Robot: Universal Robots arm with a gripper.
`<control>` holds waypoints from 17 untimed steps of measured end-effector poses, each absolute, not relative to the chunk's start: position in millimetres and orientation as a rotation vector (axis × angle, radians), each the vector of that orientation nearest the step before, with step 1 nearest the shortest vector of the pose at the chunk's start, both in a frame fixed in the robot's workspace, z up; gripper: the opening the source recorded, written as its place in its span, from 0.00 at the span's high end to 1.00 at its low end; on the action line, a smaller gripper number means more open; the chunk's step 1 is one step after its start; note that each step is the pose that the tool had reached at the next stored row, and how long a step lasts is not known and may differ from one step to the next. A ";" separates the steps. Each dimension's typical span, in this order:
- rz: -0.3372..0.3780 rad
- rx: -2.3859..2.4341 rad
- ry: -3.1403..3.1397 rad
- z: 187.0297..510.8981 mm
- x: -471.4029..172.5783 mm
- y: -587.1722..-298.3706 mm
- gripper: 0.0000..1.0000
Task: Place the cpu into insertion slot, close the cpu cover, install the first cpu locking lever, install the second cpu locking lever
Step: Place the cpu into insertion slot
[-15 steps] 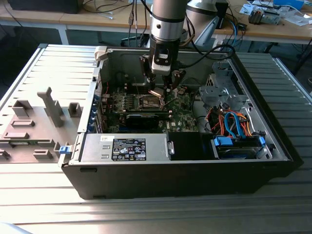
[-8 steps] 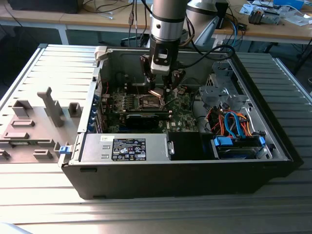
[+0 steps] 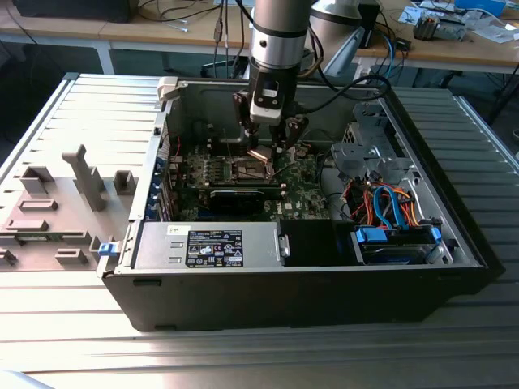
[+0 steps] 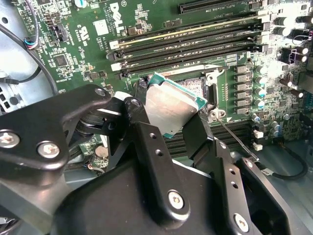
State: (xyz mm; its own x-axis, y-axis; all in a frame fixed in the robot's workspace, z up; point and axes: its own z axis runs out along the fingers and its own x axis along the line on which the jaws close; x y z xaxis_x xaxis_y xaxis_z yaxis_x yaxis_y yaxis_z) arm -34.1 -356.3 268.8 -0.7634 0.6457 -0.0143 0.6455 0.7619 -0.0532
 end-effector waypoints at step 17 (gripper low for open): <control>0.086 -1.123 -2.926 268.7 -34.1 -356.2 0.46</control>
